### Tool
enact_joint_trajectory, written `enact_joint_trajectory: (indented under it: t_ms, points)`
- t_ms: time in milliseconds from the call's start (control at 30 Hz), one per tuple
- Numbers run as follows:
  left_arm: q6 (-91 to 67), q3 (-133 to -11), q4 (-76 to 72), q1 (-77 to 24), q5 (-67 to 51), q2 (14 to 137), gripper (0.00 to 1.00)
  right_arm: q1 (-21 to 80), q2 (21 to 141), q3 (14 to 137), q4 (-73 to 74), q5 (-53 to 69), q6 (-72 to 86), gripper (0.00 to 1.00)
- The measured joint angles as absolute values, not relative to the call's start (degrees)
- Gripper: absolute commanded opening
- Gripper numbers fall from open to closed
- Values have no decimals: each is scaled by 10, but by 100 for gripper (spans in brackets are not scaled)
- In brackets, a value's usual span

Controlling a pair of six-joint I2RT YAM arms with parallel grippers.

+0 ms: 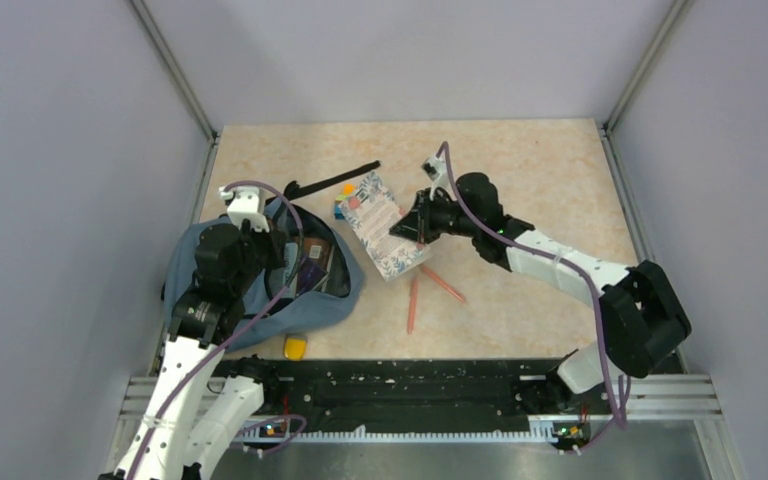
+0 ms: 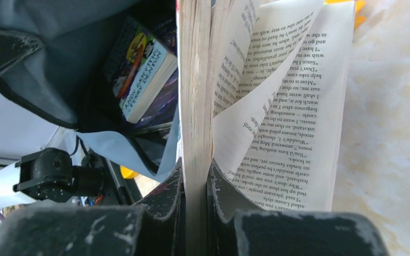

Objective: Pack the student bag
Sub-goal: Pick up the book from the center of the board, then place the book in the student bag.

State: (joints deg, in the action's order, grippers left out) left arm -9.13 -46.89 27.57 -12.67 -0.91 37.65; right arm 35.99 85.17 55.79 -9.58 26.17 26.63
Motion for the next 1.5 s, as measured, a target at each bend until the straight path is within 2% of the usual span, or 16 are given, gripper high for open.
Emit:
enact_joint_trajectory:
  t_ms: [200, 400, 767, 1500]
  points:
    - [-91, -469, 276, -127, -13, 376, 0, 421, 864, 583, -81, 264, 266, 0]
    - [-93, -467, 276, -126, -19, 376, 0, 469, 930, 643, -107, 305, 287, 0]
    - [-93, -467, 276, -125, -21, 376, 0, 489, 1064, 719, -141, 333, 319, 0]
    - [-93, -466, 264, -121, -12, 381, 0, 542, 1333, 1057, -109, 311, 342, 0]
